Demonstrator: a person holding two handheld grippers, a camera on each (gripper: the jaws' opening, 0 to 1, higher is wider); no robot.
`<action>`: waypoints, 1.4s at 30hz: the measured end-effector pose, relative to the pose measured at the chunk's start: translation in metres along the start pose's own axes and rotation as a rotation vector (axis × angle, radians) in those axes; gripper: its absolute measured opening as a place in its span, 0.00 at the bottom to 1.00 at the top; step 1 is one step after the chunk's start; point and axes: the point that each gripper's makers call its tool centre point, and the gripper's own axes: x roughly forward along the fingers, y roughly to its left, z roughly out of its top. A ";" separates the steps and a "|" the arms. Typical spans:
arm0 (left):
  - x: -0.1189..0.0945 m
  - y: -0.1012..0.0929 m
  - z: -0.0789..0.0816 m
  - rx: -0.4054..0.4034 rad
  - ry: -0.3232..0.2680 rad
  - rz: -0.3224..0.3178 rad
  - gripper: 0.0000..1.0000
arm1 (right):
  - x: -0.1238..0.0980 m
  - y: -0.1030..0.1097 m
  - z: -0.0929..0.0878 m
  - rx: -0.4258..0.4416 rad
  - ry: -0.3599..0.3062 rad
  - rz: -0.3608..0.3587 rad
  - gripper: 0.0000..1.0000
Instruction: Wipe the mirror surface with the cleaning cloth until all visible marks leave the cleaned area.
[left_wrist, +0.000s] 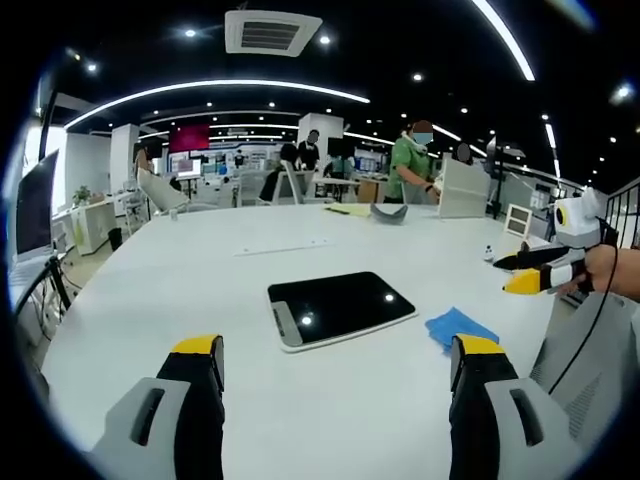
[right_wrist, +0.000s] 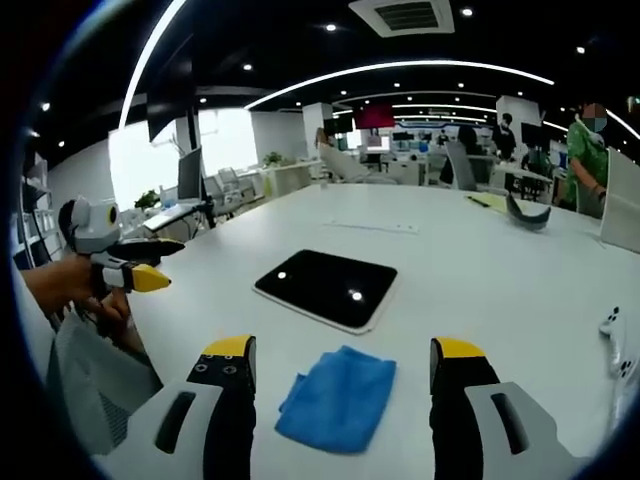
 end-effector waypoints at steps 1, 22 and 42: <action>0.000 0.000 0.000 0.001 -0.001 0.000 0.95 | 0.000 0.000 -0.001 -0.003 0.004 0.001 0.69; -0.003 0.000 -0.002 -0.007 -0.001 0.002 0.94 | 0.003 0.002 -0.005 -0.013 0.020 0.013 0.65; 0.006 -0.010 -0.003 0.002 0.007 -0.030 0.94 | 0.007 0.002 -0.016 -0.014 0.060 0.023 0.60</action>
